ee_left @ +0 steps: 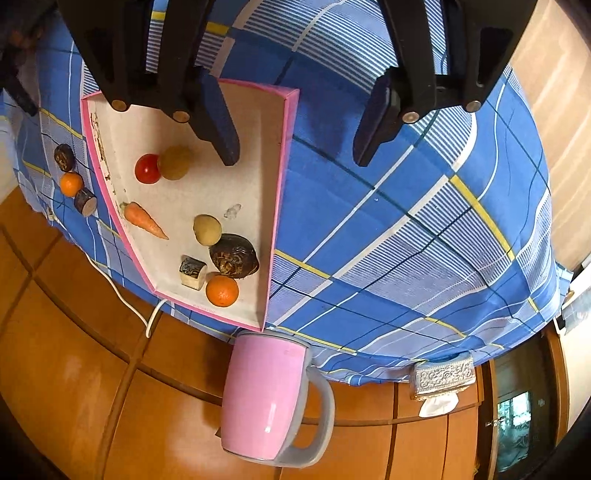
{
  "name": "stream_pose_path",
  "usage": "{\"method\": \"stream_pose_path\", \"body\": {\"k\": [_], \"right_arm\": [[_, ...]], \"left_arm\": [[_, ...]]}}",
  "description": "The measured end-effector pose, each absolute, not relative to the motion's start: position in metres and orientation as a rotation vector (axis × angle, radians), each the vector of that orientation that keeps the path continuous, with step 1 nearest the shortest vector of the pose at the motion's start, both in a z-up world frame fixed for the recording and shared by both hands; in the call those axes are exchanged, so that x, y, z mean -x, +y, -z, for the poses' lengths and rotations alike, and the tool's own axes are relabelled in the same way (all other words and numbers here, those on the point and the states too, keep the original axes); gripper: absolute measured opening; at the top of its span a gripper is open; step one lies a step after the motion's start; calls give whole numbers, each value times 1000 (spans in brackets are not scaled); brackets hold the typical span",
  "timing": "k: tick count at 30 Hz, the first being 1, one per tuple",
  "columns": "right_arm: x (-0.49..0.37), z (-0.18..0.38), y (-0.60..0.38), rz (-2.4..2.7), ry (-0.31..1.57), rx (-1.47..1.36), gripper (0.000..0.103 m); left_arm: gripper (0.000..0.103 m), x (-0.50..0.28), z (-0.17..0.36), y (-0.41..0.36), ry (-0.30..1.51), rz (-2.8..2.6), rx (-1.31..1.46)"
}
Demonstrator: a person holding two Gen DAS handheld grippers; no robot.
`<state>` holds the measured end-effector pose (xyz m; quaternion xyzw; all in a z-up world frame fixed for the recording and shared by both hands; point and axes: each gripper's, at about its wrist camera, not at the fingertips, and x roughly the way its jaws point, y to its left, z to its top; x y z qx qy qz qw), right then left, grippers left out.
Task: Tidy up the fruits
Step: 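Move the right gripper toward the dark round fruit, then grasp the dark round fruit with the right gripper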
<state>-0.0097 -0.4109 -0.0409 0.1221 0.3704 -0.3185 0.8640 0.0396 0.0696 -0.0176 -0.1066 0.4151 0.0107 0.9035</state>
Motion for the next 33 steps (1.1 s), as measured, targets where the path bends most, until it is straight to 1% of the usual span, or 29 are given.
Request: {"method": "stream_pose_path", "body": {"k": [5,9,19,27,31,33], "right_arm": [[9,41,-411,669,777,-255,47],[10,41,-410,668,777,-256,47],[9,41,-409,669,779,-254,47],[6,38,-407,668,817,-248,47],[-3,30,-399,514,855,-304,47],[-12,22,-382,401,853,-282,47]], "left_arm": [[66,-39,21,70,866,-19,228],[69,-37,24,70,871,-18,234],[69,-34,28,60,882,2,226],[72,-35,29,62,885,-3,237],[72,-35,30,62,888,-1,240],[72,-35,30,62,888,-1,240]]}}
